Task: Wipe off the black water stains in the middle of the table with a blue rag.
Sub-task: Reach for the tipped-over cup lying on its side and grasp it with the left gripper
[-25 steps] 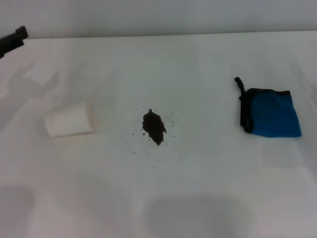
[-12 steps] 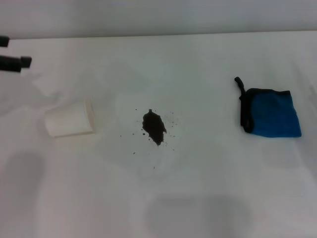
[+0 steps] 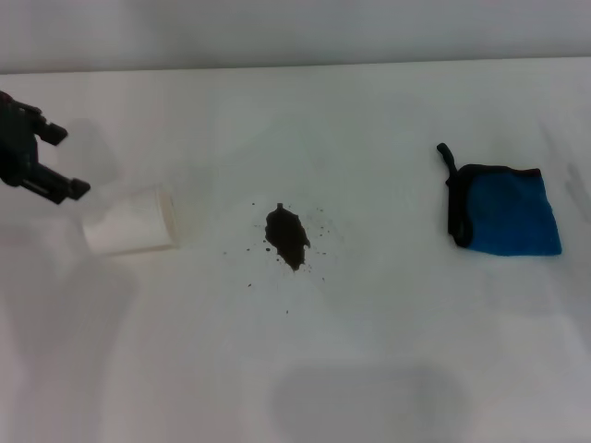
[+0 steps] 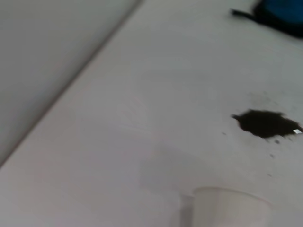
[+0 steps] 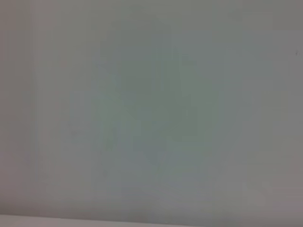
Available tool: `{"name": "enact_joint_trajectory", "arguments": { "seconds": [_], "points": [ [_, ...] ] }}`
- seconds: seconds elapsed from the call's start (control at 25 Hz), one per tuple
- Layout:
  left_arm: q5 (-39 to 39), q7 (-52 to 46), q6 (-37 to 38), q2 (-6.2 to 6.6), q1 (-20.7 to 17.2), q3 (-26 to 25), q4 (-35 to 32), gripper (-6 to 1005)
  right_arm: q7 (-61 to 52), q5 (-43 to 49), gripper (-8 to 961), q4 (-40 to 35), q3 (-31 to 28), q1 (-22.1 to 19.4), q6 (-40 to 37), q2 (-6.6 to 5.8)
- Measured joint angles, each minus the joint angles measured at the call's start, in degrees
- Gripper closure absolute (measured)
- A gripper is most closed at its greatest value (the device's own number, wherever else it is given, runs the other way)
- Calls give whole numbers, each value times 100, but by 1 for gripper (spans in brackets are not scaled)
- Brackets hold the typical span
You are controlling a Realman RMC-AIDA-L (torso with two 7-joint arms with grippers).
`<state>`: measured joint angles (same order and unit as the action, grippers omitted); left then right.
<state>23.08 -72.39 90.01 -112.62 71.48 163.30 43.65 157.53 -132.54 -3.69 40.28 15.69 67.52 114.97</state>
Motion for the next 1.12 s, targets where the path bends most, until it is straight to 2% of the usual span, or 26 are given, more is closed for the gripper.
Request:
{"name": "enact_joint_trajectory", "arguments": {
  "seconds": [0.12, 0.16, 0.2, 0.44, 0.6, 0.84, 1.12],
  "points": [
    [307, 172, -20, -157, 160, 0, -4, 107, -1, 0, 190, 42, -2, 6, 3, 6],
    [307, 172, -20, -157, 160, 0, -4, 107, -1, 0, 190, 57, -9, 6, 3, 7],
    [509, 330, -94, -296, 275, 0, 14, 107, -2, 0, 190, 63, -15, 6, 3, 7],
    [717, 644, -286, -520, 342, 0, 18, 107, -5, 0, 190, 131, -18, 5, 9, 8],
    [732, 749, -485, -588, 273, 0, 0, 107, -11, 4, 191, 196, -17, 4, 26, 7],
    [562, 758, -791, -617, 92, -8, -90, 106, -19, 13, 191, 211, -13, -3, 41, 8],
    [328, 768, -1142, -627, -169, -9, -575, 106, -21, 18, 191, 211, -2, -5, 77, 7]
  ]
}}
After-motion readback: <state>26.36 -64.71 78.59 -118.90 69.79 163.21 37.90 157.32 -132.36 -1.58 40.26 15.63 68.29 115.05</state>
